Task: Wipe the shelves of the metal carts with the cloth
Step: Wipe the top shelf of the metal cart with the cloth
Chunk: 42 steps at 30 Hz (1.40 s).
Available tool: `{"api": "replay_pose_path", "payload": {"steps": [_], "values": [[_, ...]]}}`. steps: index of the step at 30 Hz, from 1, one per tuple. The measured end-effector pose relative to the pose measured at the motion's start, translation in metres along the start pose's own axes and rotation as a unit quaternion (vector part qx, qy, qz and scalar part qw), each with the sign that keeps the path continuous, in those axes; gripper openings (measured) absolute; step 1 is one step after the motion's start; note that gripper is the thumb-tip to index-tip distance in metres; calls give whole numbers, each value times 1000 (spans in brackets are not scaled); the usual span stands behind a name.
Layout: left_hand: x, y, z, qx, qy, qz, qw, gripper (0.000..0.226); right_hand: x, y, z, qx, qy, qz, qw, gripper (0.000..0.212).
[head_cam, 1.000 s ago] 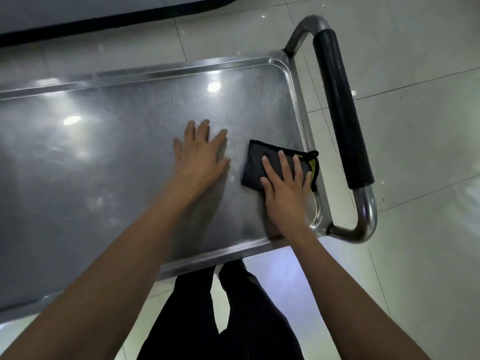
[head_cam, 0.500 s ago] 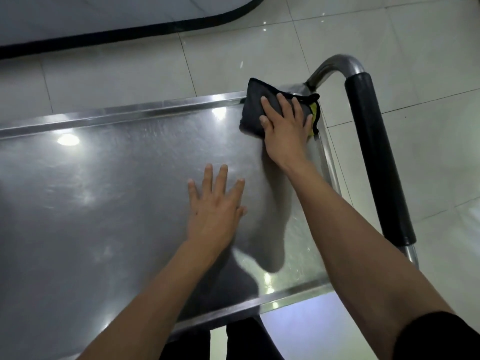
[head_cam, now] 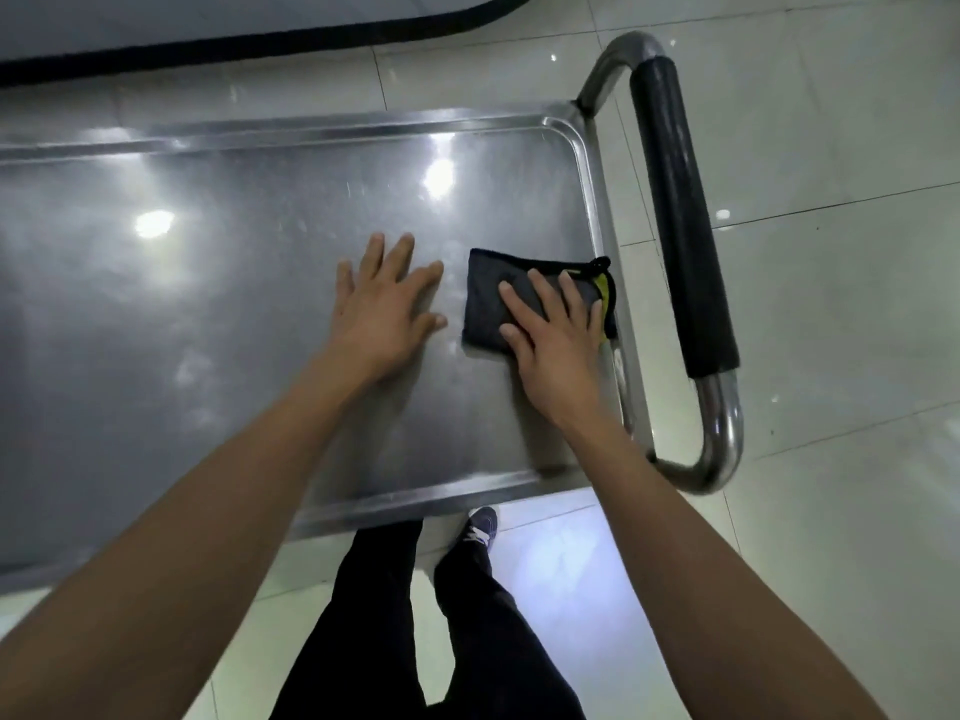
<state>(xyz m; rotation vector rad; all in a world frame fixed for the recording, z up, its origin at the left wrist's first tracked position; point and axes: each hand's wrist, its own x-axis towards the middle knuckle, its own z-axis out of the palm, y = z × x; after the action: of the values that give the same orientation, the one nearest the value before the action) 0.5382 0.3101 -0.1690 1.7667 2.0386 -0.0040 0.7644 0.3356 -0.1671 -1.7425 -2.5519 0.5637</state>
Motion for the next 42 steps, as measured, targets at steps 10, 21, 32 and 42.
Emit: {"api": "replay_pose_path", "payload": {"steps": [10,21,32,42], "values": [[-29,16,14,-29,70,-117,990,54,-127,15,31,-8,31,-48,998,42],[-52,-4,20,39,40,-104,993,79,-162,-4,50,-32,27,-26,999,43],[-51,-35,19,68,20,-79,994,73,-66,-43,40,-28,35,1,999,44],[-44,-59,3,72,8,-27,997,73,115,-85,14,0,24,69,997,46]]}}
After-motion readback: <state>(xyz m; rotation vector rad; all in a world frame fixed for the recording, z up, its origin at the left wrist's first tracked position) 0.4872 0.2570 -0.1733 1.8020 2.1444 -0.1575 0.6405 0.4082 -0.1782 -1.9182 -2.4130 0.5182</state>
